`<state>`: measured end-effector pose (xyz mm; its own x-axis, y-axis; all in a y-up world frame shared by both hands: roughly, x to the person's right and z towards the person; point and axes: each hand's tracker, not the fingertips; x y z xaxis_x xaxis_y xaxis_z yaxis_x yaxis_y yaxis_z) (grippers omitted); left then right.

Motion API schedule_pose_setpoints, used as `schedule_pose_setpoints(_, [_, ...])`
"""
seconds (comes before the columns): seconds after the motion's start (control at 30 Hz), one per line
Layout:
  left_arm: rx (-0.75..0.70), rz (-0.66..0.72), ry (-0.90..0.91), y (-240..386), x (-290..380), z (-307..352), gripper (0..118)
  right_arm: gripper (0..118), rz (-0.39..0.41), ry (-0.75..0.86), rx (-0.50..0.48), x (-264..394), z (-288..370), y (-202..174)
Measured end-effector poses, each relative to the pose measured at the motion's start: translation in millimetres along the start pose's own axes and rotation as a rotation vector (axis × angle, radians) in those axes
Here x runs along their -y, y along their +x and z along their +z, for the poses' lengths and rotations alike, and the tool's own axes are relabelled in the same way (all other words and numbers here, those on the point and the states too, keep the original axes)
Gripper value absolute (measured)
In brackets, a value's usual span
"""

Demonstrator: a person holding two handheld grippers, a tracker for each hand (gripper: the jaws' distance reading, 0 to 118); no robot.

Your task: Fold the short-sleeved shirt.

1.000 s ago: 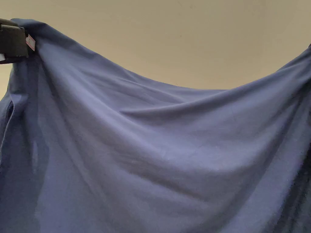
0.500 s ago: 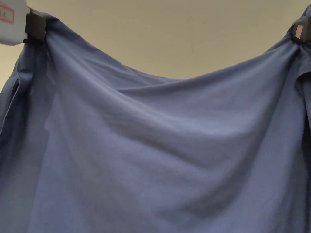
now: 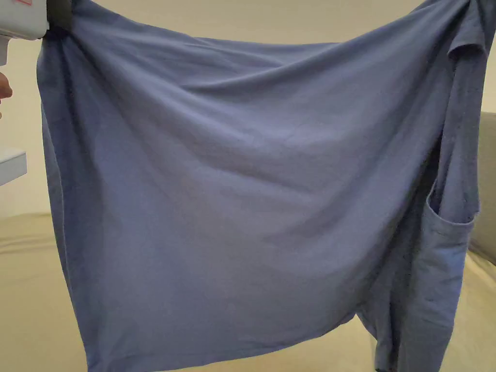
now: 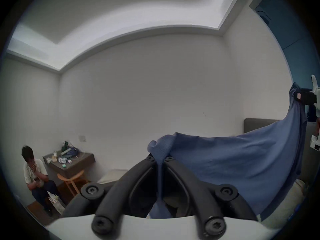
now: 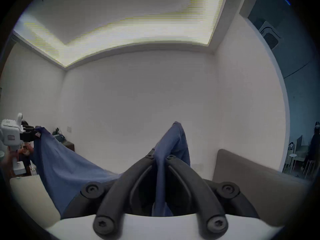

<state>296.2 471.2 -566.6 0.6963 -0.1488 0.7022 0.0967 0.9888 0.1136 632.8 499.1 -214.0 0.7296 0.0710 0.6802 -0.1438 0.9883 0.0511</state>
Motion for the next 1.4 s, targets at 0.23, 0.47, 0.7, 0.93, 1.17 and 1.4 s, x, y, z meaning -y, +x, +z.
schedule_pose_setpoints(0.23, [0.074,0.072,-0.187,22,156,-75,2,6,-0.081,-0.223,-0.032,181,-44,4])
schedule_pose_setpoints(0.47, [0.114,0.158,-0.41,49,292,-102,2,6,-0.19,-0.477,-0.006,361,-47,-12])
schedule_pose_setpoints(0.7, [0.126,0.17,-0.429,55,323,-67,2,6,-0.243,-0.53,-0.015,406,-10,-21])
schedule_pose_setpoints(0.93, [0.129,0.22,-0.502,48,369,48,2,6,-0.241,-0.585,-0.056,437,112,-30])
schedule_pose_setpoints(1.17, [0.087,0.214,-0.606,37,410,186,2,6,-0.245,-0.664,-0.059,446,257,-30])
schedule_pose_setpoints(1.4, [0.068,0.193,-0.719,29,412,307,2,6,-0.248,-0.732,-0.063,435,383,-21])
